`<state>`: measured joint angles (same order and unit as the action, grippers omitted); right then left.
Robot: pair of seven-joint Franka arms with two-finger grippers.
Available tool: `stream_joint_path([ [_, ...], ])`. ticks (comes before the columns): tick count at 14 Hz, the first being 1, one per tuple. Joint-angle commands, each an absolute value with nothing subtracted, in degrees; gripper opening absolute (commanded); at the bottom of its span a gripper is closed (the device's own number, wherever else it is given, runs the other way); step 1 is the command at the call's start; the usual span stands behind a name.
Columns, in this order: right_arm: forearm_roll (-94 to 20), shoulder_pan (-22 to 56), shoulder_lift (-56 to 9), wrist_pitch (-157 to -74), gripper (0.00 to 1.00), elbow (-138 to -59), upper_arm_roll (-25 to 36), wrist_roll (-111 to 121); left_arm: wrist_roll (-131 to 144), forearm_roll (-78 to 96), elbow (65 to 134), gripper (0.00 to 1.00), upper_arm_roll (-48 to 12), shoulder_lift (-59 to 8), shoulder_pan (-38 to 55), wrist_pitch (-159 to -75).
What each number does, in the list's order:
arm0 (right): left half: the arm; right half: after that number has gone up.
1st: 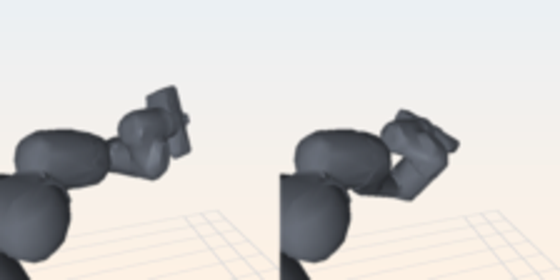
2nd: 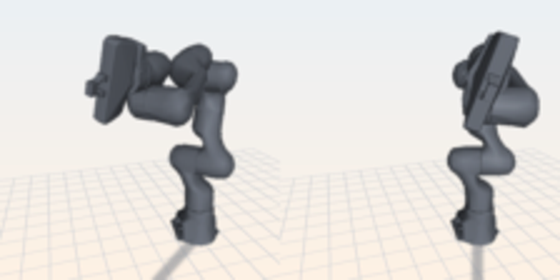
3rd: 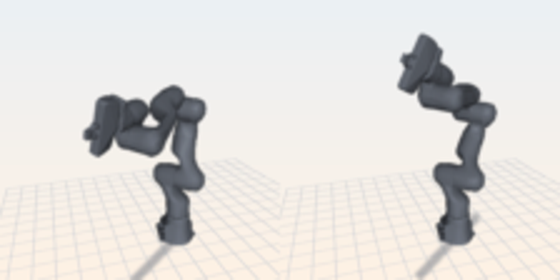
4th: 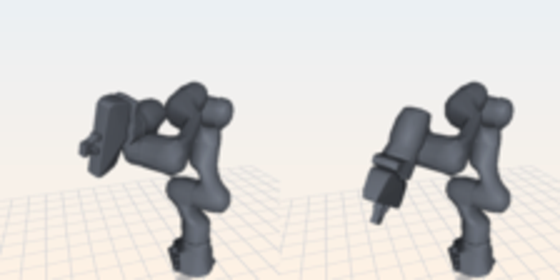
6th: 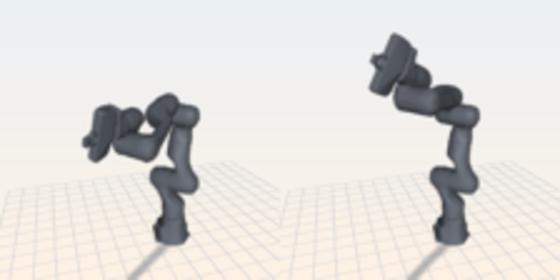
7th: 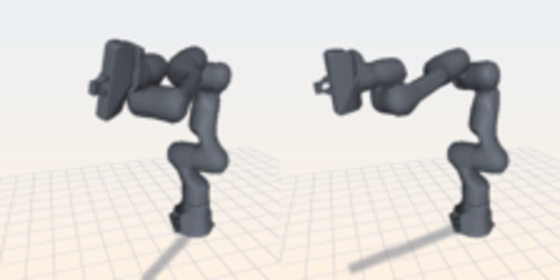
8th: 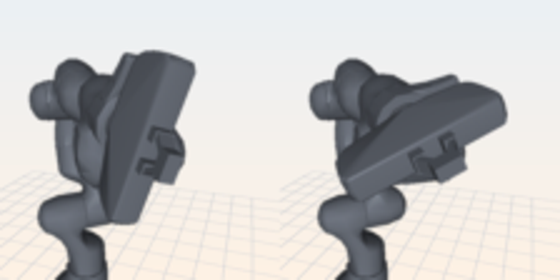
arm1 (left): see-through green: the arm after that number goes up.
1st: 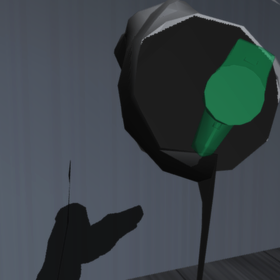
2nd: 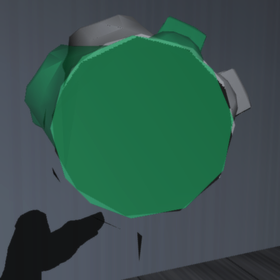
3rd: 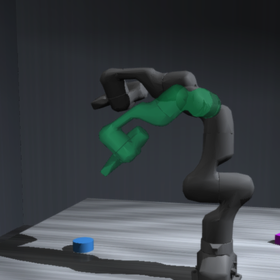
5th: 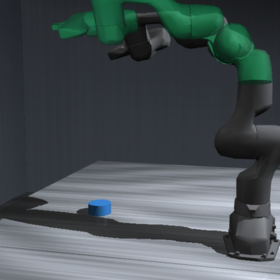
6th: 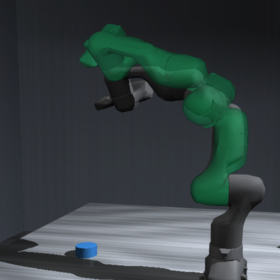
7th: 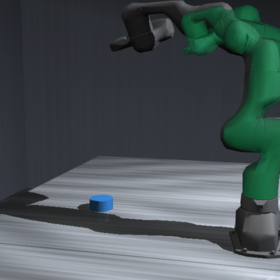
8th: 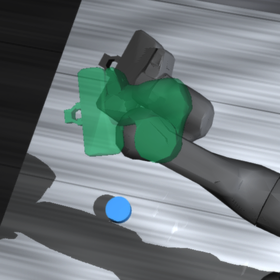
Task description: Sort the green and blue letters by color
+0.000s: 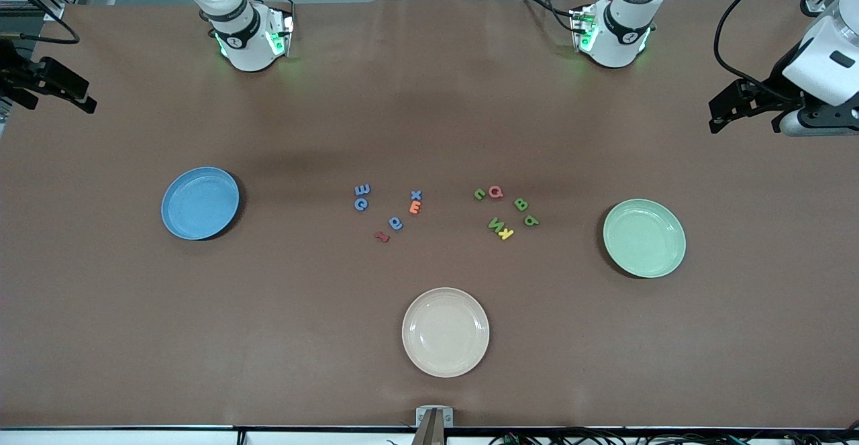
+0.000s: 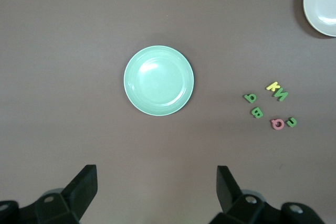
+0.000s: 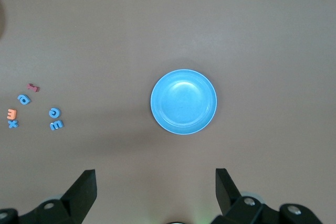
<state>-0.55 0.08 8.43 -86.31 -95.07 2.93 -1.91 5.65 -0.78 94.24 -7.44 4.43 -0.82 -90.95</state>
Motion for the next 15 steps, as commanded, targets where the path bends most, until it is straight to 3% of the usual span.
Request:
stream_joint_path([
  [1, -0.8, -1.3, 9.0, -87.4, 1.00, -96.0, 2.1, -0.4, 5.2, -1.1, 92.4, 1.00, -7.5, 3.8, -1.1, -89.5],
  [5, -0.8, -1.1, 9.0, -86.3, 1.00, -95.9, 2.1, -1.2, 5.4, -1.2, 91.8, 1.00, -7.6, 2.6, -1.0, -89.5],
  [10, -1.4, -1.1, 8.9, -84.6, 1.00, -95.9, 2.1, -1.3, 9.1, -0.6, 92.6, 1.00, -8.3, -5.0, 0.1, -90.2],
  [15, -1.4, -1.7, 6.5, -81.0, 1.00, -92.9, 2.3, -0.6, 23.2, -1.0, 98.7, 1.00, -8.8, -11.1, 6.8, -103.0],
])
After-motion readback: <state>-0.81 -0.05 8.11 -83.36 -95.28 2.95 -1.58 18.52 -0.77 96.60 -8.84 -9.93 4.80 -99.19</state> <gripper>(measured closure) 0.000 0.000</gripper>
